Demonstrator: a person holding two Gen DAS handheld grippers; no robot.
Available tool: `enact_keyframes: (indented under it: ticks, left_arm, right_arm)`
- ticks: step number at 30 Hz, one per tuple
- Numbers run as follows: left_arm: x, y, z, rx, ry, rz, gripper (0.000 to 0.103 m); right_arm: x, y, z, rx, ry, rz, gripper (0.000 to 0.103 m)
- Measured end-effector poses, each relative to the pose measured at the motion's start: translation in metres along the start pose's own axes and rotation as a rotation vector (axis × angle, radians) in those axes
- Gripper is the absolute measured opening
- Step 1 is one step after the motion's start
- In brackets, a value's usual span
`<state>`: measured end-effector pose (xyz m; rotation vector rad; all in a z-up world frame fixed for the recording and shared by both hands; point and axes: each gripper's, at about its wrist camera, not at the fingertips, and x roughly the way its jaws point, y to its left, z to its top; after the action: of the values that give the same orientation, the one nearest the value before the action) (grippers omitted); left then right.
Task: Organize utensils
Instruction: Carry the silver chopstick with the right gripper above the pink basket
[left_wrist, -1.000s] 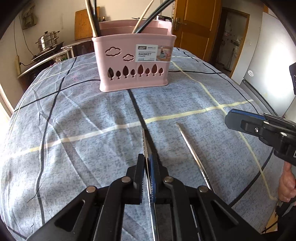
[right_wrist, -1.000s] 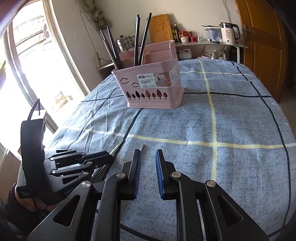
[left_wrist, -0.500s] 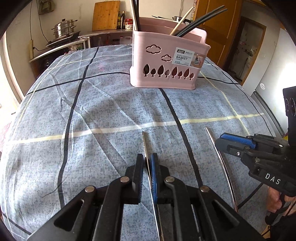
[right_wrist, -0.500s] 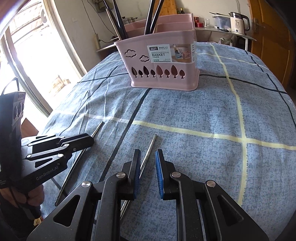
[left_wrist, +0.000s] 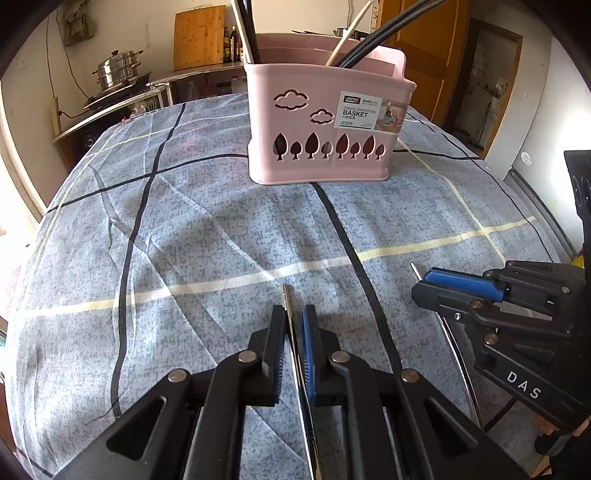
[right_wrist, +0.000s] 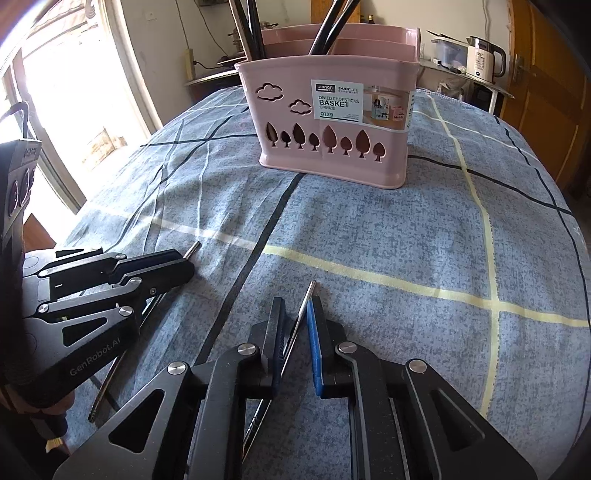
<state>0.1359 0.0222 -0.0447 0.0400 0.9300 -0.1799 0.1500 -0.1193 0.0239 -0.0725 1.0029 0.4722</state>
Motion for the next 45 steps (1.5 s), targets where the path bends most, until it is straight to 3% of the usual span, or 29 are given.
enact_keyframes:
  ticks: [10, 18, 30, 45]
  left_arm:
    - [-0.01, 0.0, 0.004, -0.018, -0.028, -0.027, 0.005]
    - [-0.052, -0.003, 0.027, -0.003, -0.132, -0.071, 0.005]
    - [-0.113, 0.008, 0.063, 0.009, -0.3, -0.072, 0.005]
    - [-0.12, 0.003, 0.059, 0.018, -0.308, -0.077, 0.005]
  right_arm:
    - [-0.014, -0.013, 0.006, 0.052, -0.044, 0.07, 0.004]
    - [-0.058, -0.015, 0.026, 0.042, -0.163, 0.082, 0.004]
    - [-0.12, -0.02, 0.054, 0.029, -0.347, 0.056, 0.004]
    - [-0.13, -0.024, 0.049, 0.025, -0.359, 0.048, 0.004]
